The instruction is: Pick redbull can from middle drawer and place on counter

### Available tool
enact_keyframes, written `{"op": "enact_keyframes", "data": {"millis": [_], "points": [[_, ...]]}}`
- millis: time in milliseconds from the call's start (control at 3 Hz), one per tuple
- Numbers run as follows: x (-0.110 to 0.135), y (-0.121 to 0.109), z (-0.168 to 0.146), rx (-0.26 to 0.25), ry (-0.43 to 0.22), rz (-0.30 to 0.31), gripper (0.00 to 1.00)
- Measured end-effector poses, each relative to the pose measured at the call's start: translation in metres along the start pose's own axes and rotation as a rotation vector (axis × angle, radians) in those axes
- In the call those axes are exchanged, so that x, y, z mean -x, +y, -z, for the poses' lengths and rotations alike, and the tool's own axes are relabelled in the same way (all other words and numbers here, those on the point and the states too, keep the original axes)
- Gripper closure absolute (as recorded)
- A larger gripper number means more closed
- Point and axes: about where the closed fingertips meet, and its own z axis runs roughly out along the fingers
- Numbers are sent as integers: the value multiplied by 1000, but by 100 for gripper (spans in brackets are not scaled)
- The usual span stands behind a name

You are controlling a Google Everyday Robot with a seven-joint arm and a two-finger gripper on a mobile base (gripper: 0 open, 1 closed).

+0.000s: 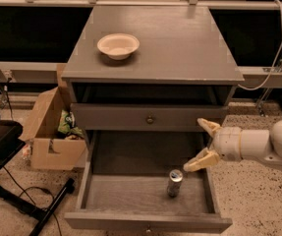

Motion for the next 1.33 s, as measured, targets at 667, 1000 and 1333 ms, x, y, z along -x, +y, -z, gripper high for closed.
{"op": "enact_keyframes", "data": {"millis": [667, 1000, 1333], "points": [[-29, -13, -7, 17, -30, -42, 0], [-77, -32, -12, 39, -85, -75, 0], [-124, -44, -35, 160, -157, -10, 0]]}}
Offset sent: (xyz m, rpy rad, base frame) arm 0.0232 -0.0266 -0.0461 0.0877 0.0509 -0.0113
